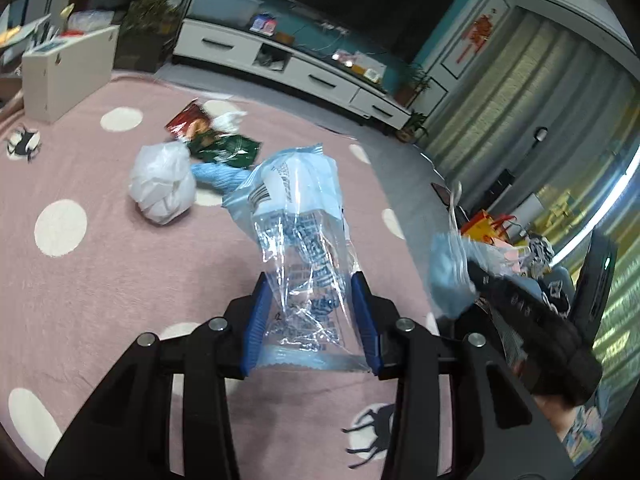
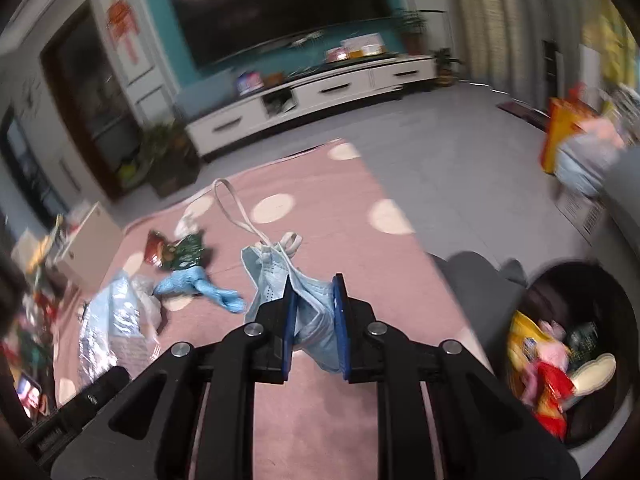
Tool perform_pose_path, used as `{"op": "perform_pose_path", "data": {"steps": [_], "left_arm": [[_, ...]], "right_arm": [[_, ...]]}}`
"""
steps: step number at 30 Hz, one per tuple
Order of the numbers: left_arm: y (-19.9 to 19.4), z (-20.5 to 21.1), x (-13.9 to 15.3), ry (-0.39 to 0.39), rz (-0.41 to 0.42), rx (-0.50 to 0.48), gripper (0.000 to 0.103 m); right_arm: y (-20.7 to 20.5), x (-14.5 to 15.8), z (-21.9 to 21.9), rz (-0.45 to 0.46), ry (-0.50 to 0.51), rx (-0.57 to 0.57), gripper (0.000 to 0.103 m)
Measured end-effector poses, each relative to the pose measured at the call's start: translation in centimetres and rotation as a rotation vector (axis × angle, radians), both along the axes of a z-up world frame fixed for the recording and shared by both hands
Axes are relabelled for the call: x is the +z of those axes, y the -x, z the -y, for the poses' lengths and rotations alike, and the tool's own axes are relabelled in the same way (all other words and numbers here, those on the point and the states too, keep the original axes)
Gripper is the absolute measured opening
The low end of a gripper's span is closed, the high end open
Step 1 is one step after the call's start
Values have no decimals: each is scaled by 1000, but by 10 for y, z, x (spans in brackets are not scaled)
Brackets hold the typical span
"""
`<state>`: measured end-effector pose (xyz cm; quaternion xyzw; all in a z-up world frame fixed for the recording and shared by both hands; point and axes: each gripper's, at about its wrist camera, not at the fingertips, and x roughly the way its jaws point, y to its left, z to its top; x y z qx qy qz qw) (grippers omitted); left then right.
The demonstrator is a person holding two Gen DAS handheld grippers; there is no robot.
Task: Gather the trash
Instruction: 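Carry the clear packet and blue mask with both tools over the black bin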
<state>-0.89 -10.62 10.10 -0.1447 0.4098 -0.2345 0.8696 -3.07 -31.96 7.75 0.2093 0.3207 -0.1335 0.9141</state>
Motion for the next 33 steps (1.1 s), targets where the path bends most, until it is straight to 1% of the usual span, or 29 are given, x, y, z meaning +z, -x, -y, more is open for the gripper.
{"op": "perform_pose_path", "data": {"steps": [4, 6, 9, 11, 17, 18, 21, 24, 29, 33], "left_arm": [[16, 23, 7, -7, 18, -46, 42], [22, 38, 10, -6, 21, -72, 42], [28, 61, 12, -4, 24, -107, 42], [31, 79, 13, -10, 27, -135, 42], [40, 135, 12, -38, 38, -231, 42], [41, 143, 11, -37, 37, -241, 42], [46, 166, 3, -33, 23, -278, 42], [50, 190, -5, -43, 6, -324, 42], [66, 234, -15, -86, 25, -422, 42], [75, 258, -29, -88, -2, -482, 42]], "right_arm": [[41, -9, 38, -6, -77, -132, 18], [53, -7, 52, 3, -81, -187, 18], [70, -1, 66, 30, -56, -257, 18], [80, 2, 74, 33, -43, -296, 18], [107, 4, 98, 47, -44, -397, 18], [111, 5, 102, 43, -36, -414, 18], [119, 7, 109, -1, 38, -488, 18], [131, 0, 124, -1, -5, -518, 18], [146, -13, 145, -14, -59, -567, 19], [157, -24, 160, -37, -96, -603, 19]]}}
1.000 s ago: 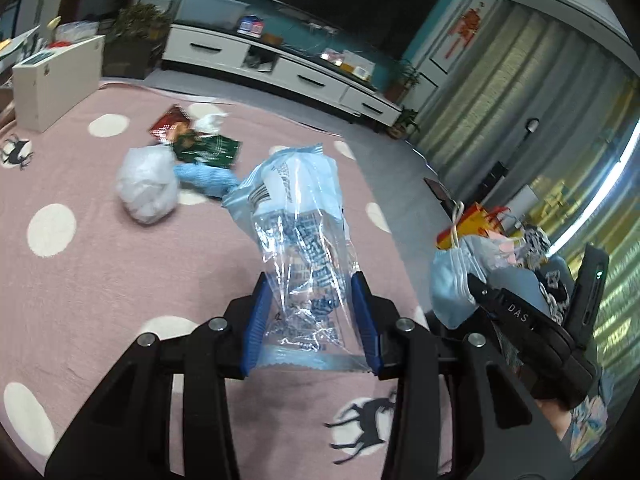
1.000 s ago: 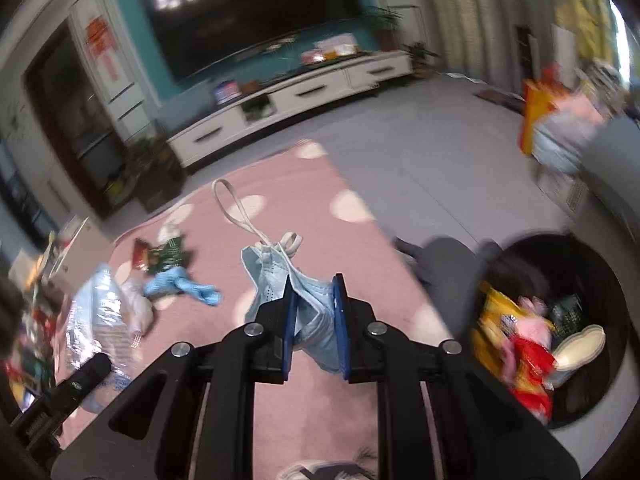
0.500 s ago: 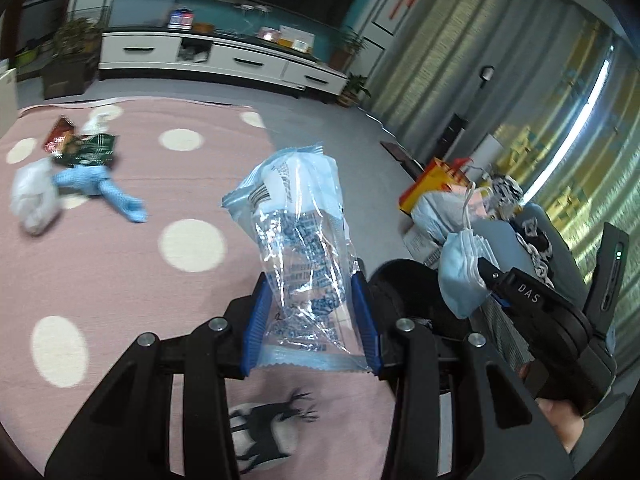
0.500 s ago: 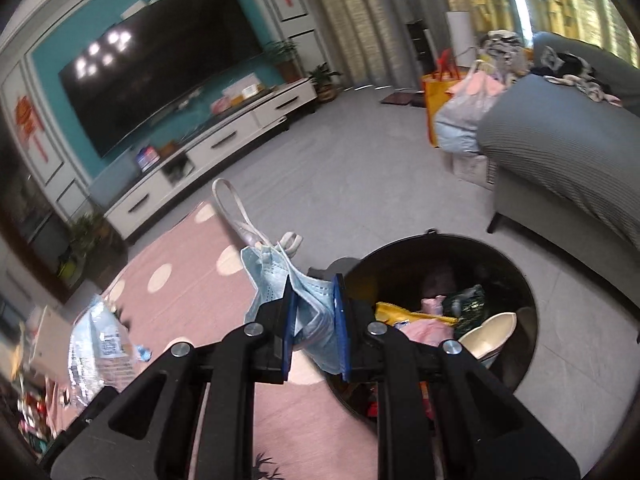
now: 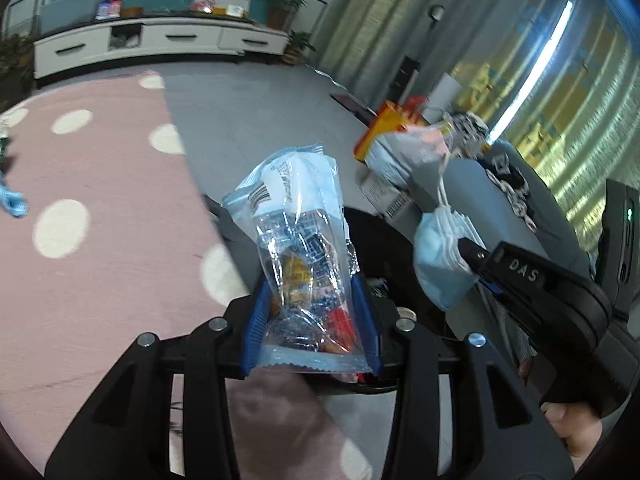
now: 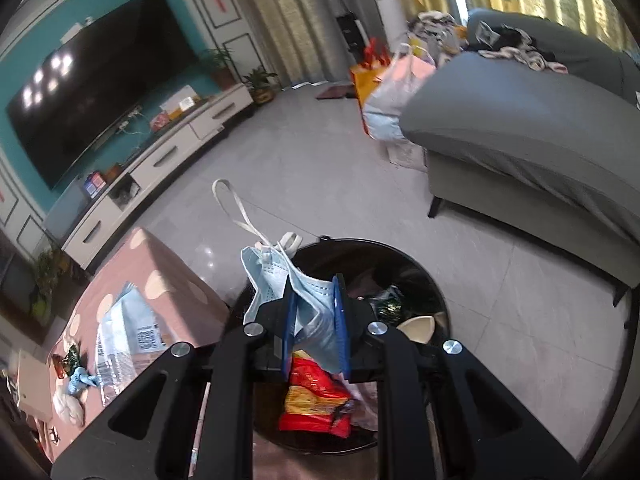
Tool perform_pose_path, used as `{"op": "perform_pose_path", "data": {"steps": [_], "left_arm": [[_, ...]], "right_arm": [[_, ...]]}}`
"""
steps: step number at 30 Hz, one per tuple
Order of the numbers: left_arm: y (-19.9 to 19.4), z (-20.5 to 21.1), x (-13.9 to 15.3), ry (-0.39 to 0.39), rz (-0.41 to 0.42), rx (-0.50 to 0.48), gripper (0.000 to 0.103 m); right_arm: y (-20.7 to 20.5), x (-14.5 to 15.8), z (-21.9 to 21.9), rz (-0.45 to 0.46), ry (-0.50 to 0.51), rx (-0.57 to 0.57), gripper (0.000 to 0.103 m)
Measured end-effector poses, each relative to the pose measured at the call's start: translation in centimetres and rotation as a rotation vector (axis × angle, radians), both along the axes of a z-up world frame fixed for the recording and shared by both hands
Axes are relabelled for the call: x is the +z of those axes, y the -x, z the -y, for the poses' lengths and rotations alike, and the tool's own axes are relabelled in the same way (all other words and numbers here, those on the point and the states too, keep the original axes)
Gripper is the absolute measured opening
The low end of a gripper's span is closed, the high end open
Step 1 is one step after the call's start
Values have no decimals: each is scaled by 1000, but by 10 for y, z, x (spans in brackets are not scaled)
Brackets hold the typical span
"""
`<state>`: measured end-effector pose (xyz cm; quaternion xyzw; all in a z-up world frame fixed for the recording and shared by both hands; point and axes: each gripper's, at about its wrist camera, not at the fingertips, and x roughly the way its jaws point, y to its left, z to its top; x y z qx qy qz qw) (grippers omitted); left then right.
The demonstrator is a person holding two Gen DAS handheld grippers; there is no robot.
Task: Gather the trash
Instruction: 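Carry the clear packet and blue mask with both tools over the black bin, then open both tools to drop the packet and mask into the bin, then grasp the white plastic bag with the left tool while the right tool grasps the blue quilted fabric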
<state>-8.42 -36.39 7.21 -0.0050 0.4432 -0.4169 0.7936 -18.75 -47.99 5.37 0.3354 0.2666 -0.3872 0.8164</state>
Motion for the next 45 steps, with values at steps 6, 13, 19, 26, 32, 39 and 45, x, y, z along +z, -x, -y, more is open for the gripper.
{"op": "perform_pose_path", "data": {"steps": [6, 13, 19, 26, 32, 39, 45], "left_arm": [[8, 27, -16, -17, -31, -60, 42], [12, 42, -34, -28, -77, -108, 47], [5, 28, -26, 27, -82, -74, 80], [-31, -26, -5, 27, -6, 91, 97], [-90, -136, 18, -46, 105, 405, 98], [-141, -262, 39, -51, 109, 688, 100], [-177, -314, 12, -75, 50, 755, 100]], "right_arm": [[7, -13, 13, -8, -52, -22, 19], [6, -16, 16, -4, -69, -17, 22], [12, -12, 17, 29, -64, -36, 51], [-2, -5, 5, 30, -34, 11, 67], [-30, 5, -17, 34, 4, 105, 74], [-71, 11, -52, 28, 20, 256, 79], [-126, 12, -101, 3, 35, 457, 83]]}}
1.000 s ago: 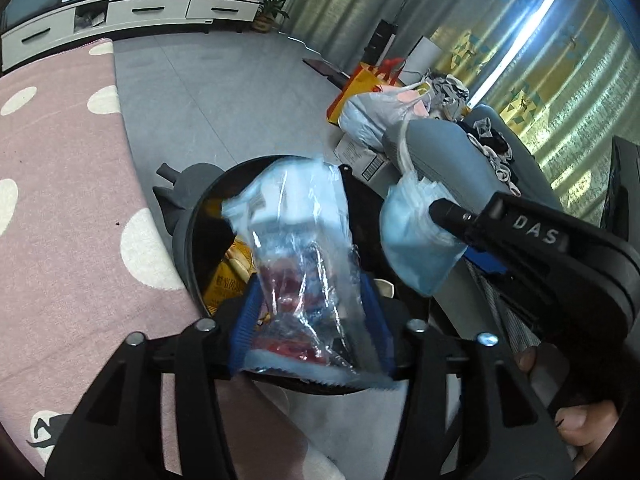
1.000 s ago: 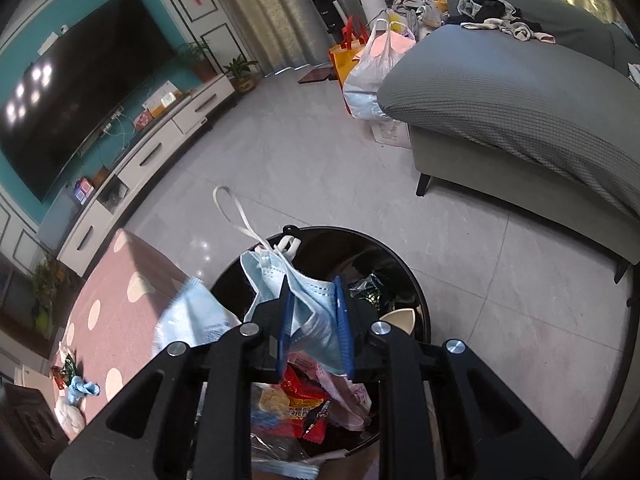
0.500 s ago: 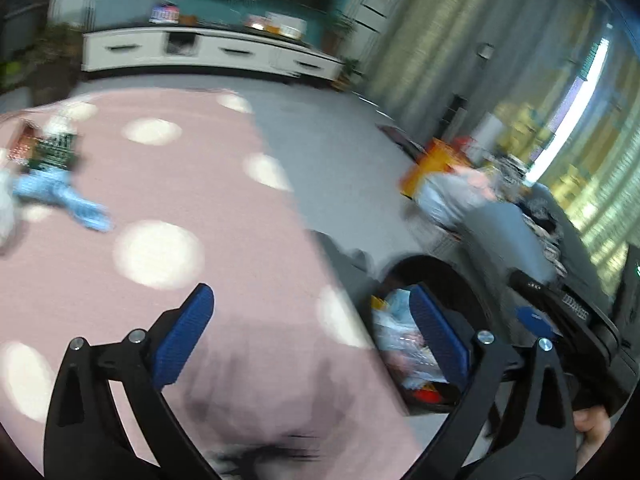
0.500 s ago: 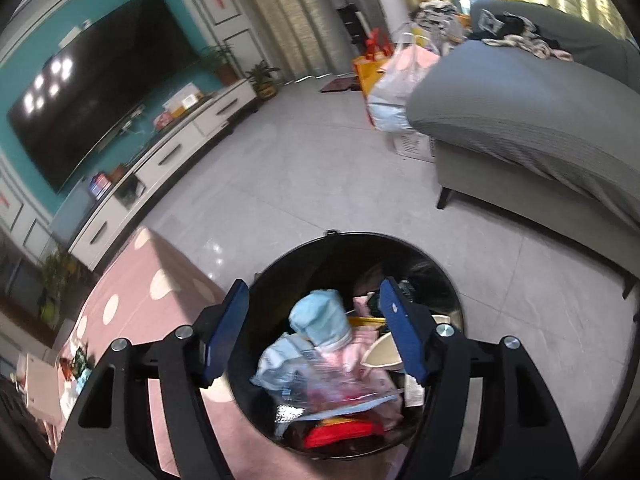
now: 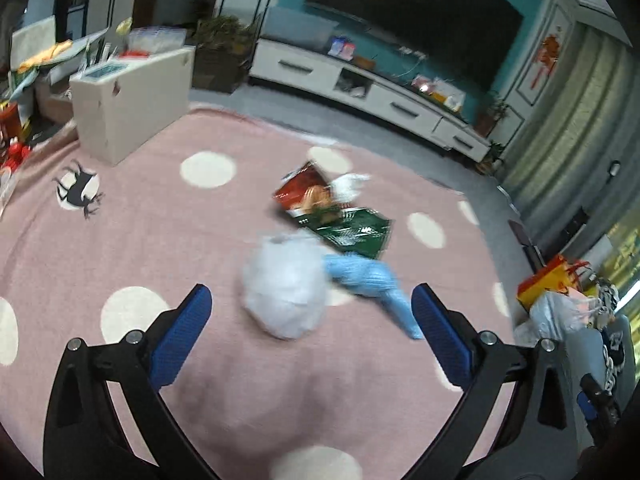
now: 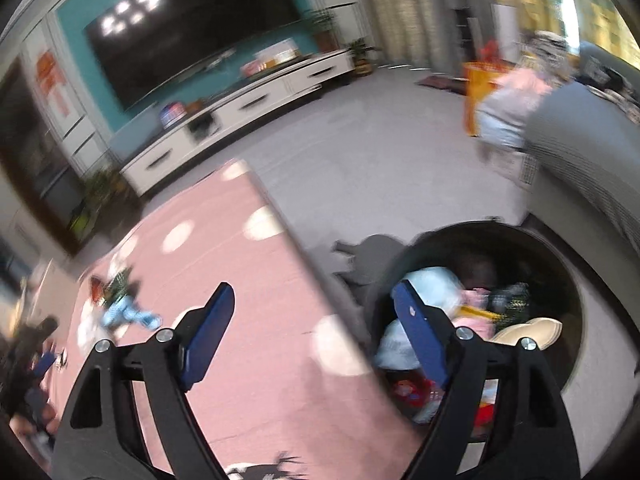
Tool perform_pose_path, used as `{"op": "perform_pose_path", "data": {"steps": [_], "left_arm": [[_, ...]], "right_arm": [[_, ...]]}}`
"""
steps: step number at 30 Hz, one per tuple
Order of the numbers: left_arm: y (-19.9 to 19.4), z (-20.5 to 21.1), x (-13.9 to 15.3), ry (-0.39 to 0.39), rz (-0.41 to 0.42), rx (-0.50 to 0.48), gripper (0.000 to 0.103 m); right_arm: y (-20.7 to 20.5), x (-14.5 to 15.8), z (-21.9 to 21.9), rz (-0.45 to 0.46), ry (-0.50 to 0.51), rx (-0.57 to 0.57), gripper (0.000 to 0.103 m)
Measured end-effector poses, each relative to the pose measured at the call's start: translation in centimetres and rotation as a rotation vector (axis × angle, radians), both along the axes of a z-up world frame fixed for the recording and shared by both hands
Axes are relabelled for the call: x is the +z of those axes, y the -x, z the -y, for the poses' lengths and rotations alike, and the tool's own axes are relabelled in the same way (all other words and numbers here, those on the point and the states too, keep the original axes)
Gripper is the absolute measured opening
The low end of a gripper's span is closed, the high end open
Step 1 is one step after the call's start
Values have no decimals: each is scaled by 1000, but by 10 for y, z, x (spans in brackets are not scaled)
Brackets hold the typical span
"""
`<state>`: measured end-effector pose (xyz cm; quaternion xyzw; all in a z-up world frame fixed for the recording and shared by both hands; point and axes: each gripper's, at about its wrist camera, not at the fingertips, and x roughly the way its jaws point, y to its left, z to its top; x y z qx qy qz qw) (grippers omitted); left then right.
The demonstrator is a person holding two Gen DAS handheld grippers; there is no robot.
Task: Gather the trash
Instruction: 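Grasp the white plastic bag with the left tool while the right tool grasps the blue quilted fabric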
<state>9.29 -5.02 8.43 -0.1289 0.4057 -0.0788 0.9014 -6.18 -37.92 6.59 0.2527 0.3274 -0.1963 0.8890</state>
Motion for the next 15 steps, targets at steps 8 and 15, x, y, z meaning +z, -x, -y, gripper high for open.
{"op": "perform_pose_path", "data": {"steps": [8, 15], "left_arm": [[-36, -19, -42, 53, -46, -19, 98], [-43, -25, -63, 95, -111, -14, 83]], "right_arm": [[-128, -2, -106, -94, 137, 308, 83], [-217, -28, -177, -127, 109, 479, 83]]}}
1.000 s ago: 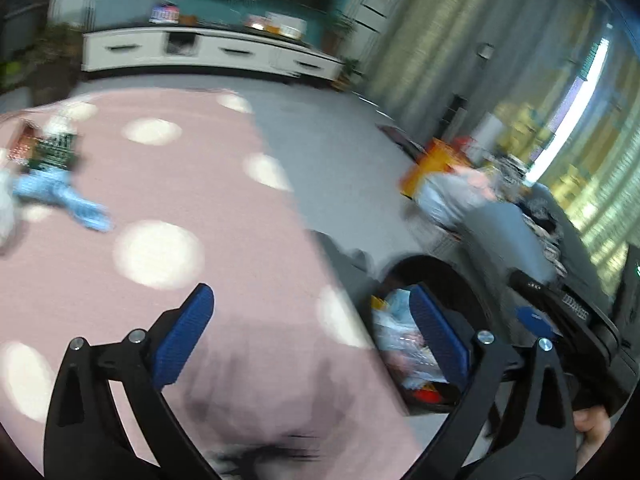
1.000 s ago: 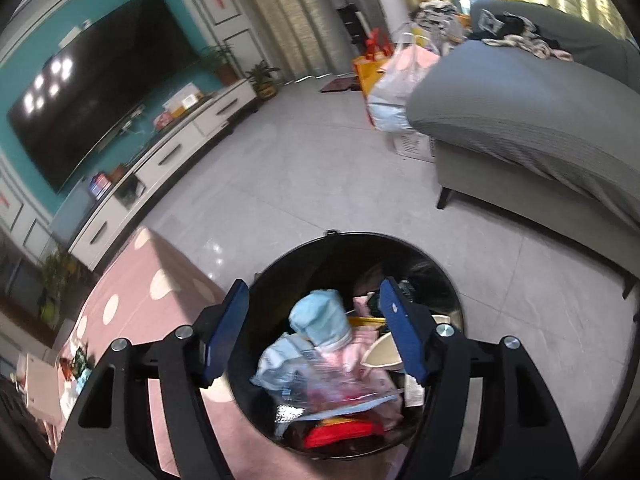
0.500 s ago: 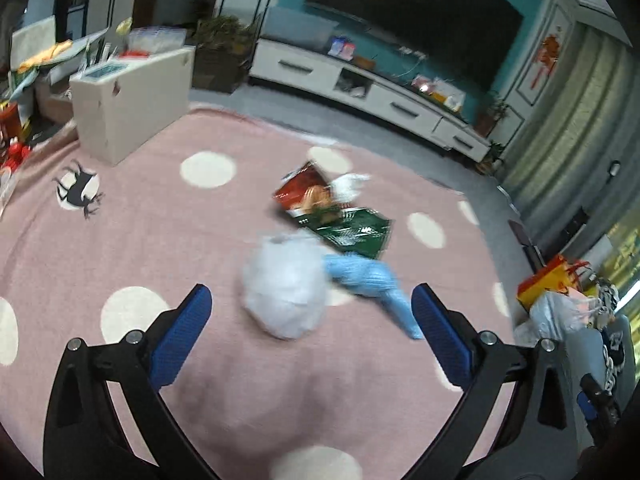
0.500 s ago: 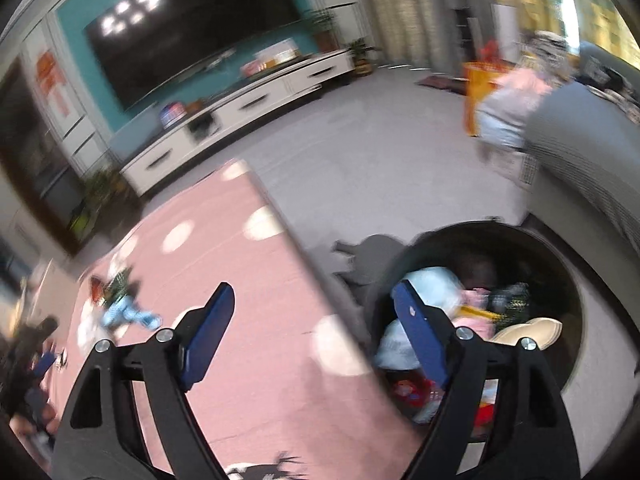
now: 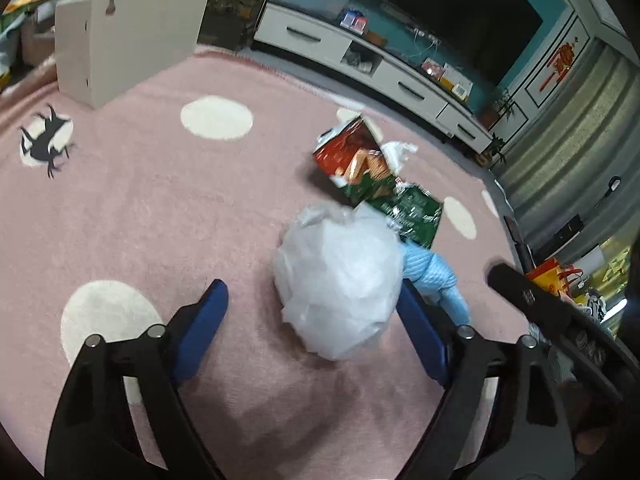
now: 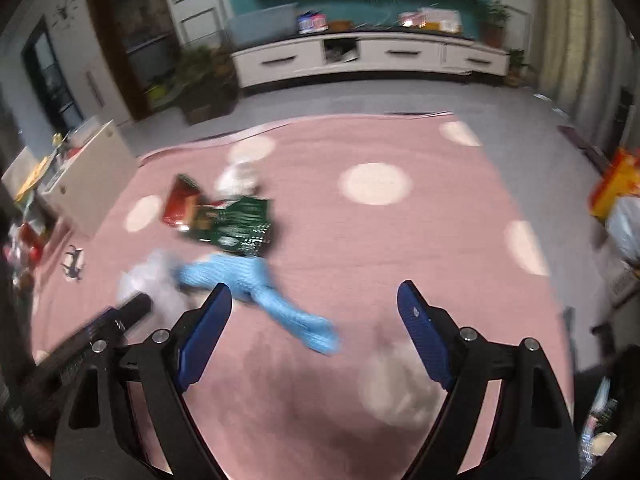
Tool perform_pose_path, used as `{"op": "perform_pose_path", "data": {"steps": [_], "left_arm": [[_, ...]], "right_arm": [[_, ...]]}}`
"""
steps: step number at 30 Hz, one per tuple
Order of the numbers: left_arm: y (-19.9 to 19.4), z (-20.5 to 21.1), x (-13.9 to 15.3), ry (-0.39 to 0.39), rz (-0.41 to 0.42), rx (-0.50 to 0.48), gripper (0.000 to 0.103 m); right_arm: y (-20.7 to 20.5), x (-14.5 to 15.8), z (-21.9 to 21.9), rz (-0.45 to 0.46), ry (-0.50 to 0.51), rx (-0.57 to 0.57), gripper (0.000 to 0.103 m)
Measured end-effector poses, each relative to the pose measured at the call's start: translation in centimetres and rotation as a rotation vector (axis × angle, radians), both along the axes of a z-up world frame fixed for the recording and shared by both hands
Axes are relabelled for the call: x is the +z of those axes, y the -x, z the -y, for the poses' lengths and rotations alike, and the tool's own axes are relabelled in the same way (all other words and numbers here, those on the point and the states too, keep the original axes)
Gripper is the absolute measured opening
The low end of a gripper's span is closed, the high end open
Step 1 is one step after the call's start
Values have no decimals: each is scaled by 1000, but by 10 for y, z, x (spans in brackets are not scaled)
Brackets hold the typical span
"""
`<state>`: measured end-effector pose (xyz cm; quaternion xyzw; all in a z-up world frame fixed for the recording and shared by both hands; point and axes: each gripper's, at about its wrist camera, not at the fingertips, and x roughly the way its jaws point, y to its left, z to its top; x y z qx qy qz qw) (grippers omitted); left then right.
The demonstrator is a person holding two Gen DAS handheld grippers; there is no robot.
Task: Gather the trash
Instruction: 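Grasp the white plastic bag with the left tool while the right tool grasps the blue quilted fabric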
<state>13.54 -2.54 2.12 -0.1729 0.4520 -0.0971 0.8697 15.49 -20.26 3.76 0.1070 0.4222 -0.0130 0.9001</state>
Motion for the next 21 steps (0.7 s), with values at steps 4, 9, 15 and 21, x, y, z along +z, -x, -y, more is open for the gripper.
{"op": "perform_pose_path", "data": {"steps": [4, 9, 15, 21], "left_arm": [[-3, -8, -9, 53, -17, 9, 78], [0, -7, -11, 85, -14, -15, 55], [2, -3, -9, 110, -20, -51, 28], [9, 2, -2, 59, 0, -57, 22]], "right_arm": [[-25, -15, -19, -48, -27, 31, 78], [-36, -24, -29, -55, -24, 65, 72], [-41, -33, -32, -64, -17, 74, 58], [-35, -38, -32, -76, -30, 81, 38]]}}
